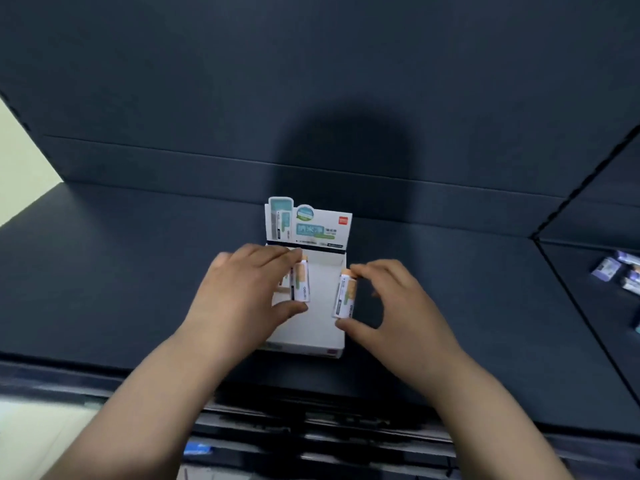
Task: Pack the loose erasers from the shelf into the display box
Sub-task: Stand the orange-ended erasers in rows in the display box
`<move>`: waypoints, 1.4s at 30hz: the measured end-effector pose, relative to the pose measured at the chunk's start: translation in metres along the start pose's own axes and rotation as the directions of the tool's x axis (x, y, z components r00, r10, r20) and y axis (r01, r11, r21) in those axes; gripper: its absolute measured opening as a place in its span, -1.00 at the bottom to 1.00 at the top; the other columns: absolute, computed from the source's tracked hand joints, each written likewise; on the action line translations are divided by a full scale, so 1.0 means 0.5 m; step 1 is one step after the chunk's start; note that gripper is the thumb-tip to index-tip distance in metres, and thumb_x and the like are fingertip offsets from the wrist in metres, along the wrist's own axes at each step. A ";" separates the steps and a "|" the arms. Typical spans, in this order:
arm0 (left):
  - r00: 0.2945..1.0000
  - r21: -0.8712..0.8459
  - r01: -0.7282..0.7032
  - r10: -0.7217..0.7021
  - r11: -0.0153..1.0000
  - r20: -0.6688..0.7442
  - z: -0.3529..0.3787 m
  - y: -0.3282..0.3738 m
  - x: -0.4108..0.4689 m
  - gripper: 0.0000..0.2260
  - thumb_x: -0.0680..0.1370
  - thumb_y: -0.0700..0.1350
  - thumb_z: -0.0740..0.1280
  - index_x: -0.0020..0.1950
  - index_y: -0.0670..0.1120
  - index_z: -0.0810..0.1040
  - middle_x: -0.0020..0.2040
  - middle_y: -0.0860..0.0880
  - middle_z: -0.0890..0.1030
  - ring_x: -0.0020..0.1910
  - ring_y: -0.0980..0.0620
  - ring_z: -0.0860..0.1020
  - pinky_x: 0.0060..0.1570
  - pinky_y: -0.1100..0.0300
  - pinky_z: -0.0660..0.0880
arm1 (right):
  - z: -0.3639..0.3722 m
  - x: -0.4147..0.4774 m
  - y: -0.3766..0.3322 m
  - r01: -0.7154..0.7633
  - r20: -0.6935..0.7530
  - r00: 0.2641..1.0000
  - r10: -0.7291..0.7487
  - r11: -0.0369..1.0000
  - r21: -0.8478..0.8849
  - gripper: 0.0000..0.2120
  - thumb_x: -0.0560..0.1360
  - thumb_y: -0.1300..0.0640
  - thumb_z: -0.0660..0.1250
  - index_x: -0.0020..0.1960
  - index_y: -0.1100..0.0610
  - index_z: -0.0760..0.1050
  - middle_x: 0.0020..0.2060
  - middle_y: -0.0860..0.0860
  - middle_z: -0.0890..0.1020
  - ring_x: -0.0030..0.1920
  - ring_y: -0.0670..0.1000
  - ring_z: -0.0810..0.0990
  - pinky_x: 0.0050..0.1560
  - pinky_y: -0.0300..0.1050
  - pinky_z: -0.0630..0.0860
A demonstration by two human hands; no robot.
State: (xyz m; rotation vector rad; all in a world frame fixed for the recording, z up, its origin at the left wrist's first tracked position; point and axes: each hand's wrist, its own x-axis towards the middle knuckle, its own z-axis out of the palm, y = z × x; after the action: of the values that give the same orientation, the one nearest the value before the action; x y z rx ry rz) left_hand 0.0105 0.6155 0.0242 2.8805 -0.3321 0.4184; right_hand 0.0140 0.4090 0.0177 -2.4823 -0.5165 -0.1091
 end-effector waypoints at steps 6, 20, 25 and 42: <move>0.987 -0.040 -0.102 0.106 0.994 0.123 0.039 -0.053 0.053 -0.40 0.40 0.23 0.34 0.40 0.13 0.31 0.33 0.20 0.41 0.28 0.12 0.30 0.07 0.17 0.16 | 0.043 0.071 -0.043 -0.039 0.034 0.998 0.047 0.974 -0.223 -0.46 0.38 -0.08 0.35 0.32 -0.05 0.31 0.22 -0.12 0.36 0.21 -0.05 0.32 0.19 -0.18 0.32; 0.975 -0.171 -0.087 0.119 0.981 0.188 0.114 -0.062 0.077 -0.49 0.42 0.16 0.31 0.36 0.18 0.32 0.29 0.21 0.38 0.27 0.11 0.26 0.07 0.17 0.14 | 0.115 0.114 -0.017 -0.087 -0.002 0.996 0.093 0.918 -0.386 -0.50 0.39 0.04 0.30 0.32 -0.04 0.37 0.23 -0.17 0.44 0.19 0.02 0.27 0.13 -0.14 0.25; 0.981 -0.193 -0.049 0.084 0.980 0.173 0.120 -0.063 0.076 -0.58 0.42 0.12 0.36 0.26 0.09 0.46 0.16 0.07 0.36 0.17 0.06 0.35 0.06 0.21 0.19 | 0.120 0.114 -0.014 -0.093 -0.007 0.995 0.098 0.922 -0.376 -0.56 0.39 0.04 0.37 0.26 -0.06 0.43 0.20 -0.21 0.47 0.14 0.00 0.25 0.05 -0.15 0.21; 0.975 -0.110 -0.085 0.105 0.990 0.195 0.108 -0.055 0.078 -0.70 0.53 0.05 0.24 0.23 0.00 0.49 0.15 0.03 0.44 0.15 0.03 0.39 0.04 0.19 0.23 | 0.119 0.107 -0.011 -0.051 0.016 0.998 0.063 0.904 -0.426 -0.68 0.46 0.06 0.26 0.20 -0.01 0.51 0.20 -0.21 0.49 0.12 -0.01 0.17 -0.11 -0.17 0.02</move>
State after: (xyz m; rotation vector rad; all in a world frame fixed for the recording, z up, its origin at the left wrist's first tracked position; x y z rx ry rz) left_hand 0.0673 0.6213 -0.0193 2.8200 -0.5107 0.1214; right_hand 0.0587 0.4650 -0.0179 -2.9282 -0.4700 -0.1793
